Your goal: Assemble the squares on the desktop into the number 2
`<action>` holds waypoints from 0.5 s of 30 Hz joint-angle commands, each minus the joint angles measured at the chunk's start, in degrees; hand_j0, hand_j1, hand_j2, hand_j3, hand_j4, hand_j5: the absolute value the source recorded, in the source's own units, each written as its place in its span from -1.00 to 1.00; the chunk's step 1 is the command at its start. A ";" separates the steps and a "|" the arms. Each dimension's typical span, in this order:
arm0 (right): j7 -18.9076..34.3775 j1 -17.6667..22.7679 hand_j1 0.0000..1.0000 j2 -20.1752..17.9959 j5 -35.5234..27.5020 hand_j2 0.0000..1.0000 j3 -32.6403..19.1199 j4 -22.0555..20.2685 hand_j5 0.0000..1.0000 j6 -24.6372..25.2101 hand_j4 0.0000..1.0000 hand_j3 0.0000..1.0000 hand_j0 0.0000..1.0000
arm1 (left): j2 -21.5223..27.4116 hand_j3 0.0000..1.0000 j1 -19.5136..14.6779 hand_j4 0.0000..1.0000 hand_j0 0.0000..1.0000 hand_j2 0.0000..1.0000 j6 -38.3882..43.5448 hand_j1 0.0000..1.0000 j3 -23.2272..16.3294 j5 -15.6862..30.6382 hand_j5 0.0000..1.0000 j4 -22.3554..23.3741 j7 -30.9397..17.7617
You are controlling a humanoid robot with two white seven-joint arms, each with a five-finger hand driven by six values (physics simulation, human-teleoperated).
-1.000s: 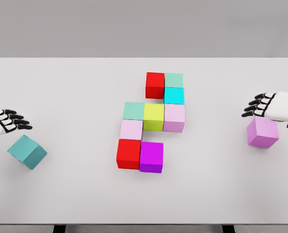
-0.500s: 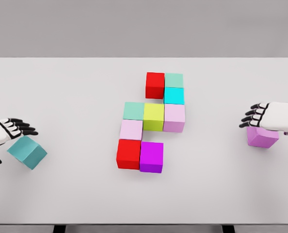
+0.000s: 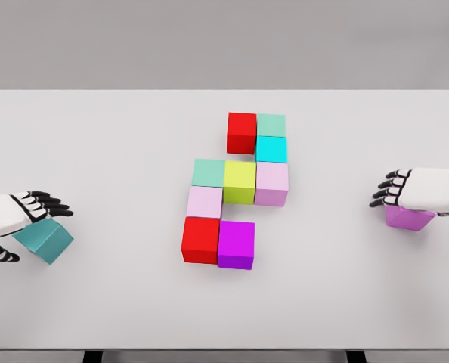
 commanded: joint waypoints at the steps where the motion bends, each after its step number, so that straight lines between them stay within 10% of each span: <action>1: 0.02 0.00 0.97 0.03 0.05 0.97 0.15 -0.04 0.97 0.05 0.97 0.97 0.97 | -0.71 1.00 0.00 1.00 1.00 1.00 0.03 1.00 0.02 0.23 1.00 -0.03 -0.02; 15: -0.07 0.00 0.50 -0.06 2.51 0.50 0.15 -0.31 0.50 0.05 0.50 0.50 0.50 | -3.87 1.00 -0.09 1.00 1.00 1.00 0.03 1.00 0.02 -1.27 1.00 0.67 -0.63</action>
